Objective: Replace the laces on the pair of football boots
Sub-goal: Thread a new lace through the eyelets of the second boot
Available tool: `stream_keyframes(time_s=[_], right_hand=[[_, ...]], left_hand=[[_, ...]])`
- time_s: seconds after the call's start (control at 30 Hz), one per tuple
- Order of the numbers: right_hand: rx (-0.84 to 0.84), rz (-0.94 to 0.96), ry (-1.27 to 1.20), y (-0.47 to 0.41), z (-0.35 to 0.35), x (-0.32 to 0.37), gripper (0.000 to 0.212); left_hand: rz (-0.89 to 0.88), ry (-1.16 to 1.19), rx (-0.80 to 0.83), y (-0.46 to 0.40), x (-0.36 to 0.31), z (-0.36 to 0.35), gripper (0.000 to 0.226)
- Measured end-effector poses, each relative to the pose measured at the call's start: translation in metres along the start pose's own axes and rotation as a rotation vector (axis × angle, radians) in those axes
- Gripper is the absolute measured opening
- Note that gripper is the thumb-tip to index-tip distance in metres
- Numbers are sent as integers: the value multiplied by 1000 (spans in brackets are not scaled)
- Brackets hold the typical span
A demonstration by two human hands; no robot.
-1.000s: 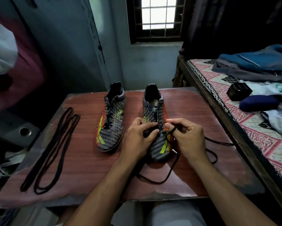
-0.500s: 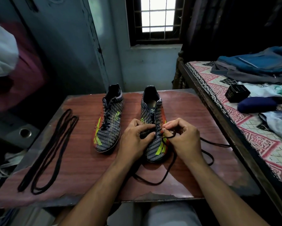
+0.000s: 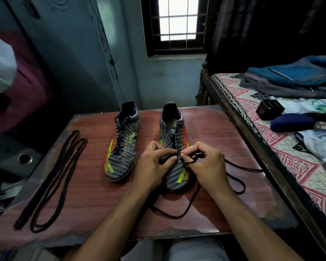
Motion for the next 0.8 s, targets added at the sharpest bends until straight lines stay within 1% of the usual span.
stream_keyframes(time_s=[0.1,0.17,0.27,0.4,0.47,0.53,0.57,0.63,0.67,0.7,0.73,0.77,0.8], right_hand=[[8,-26,39,-1,0,-3,16],[14,-4,38,-2,0,1,16],[16,15,44,-3,1,5,13],[56,25,70,-2,-2,4,21],[67,34,79,-2,-4,3,22],[71,40,79,-3,-4,2,21],[77,42,81,-3,-5,2,20],[91,55,95,-3,-6,2,18],[99,64,103,-3,-7,2,19],[108,71,112,-3,-8,2,20],[122,76,121,-2,-10,2,22],[139,80,132,-2,-12,2,25],[155,81,141,-1,-14,1,28]], left_hand=[[16,-24,45,-4,-2,-2,16],[-3,-94,62,-9,-6,-3,11],[-96,-207,12,-13,-16,-1,8],[-76,-155,-71,-6,-21,5,8],[3,-55,-100,-6,-12,15,11],[90,107,-91,-7,-7,22,14],[132,244,-85,-7,-6,25,13],[255,614,-70,-6,-5,25,11],[325,761,-79,-6,-4,25,11],[373,859,-103,-8,-1,26,11],[395,927,-131,-11,2,29,13],[394,928,-155,-16,8,34,16],[370,850,-166,-21,13,42,17]])
Point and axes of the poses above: each hand's wrist, its own y-axis away from the middle knuckle, its own z-axis out of the back of the hand, x = y × z, the point moved 9 cm from there along -y, towards the middle knuckle, and after that the axes turned 3 degrees about z, right-handed, at the moved point
